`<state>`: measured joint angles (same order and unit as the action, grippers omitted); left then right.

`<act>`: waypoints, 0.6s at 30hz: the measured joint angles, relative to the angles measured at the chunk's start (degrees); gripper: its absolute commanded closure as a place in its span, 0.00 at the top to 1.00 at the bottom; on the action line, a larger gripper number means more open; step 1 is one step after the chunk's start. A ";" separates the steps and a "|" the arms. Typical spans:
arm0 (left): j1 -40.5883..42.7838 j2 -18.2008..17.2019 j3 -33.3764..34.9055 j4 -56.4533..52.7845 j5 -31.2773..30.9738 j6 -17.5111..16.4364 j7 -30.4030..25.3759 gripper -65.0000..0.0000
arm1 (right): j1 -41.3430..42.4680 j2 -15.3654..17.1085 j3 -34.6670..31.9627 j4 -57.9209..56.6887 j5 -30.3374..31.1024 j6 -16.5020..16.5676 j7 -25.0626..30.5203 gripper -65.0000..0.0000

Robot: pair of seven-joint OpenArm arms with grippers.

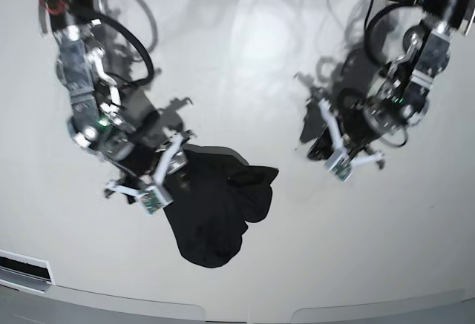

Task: Layout the t-shirt on the table in an organized manner, then fold the t-shirt properly
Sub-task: 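Lower both grippers toward the crumpled black t-shirt, then grasp the black t-shirt with the right gripper and drag it outward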

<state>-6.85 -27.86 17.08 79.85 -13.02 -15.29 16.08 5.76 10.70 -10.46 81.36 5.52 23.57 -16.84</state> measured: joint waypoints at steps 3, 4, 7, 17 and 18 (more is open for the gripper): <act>-4.00 1.79 1.25 -3.06 -0.15 0.15 -0.02 0.00 | 4.94 -1.66 -2.34 -9.27 -2.10 -1.53 -0.68 0.58; -4.70 2.23 1.22 -3.21 -0.07 0.24 0.04 0.00 | 6.62 -2.01 -2.75 -12.37 -1.97 -1.68 -0.76 0.57; -5.95 3.04 1.22 -3.32 -0.09 0.24 0.46 0.00 | 11.15 -2.84 -3.76 -20.92 -2.01 -0.55 -0.50 0.24; -5.66 2.82 1.22 -3.34 -0.07 0.22 4.02 0.00 | 11.30 -3.13 0.66 -2.38 4.61 1.33 -6.88 0.00; -5.49 2.62 1.25 -3.34 -0.02 0.22 4.57 0.00 | 10.67 -3.13 1.81 1.64 6.49 1.27 -7.74 0.00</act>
<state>-12.34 -25.23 18.33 76.51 -13.04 -15.07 20.64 16.43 7.57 -8.64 83.00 12.01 24.84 -24.58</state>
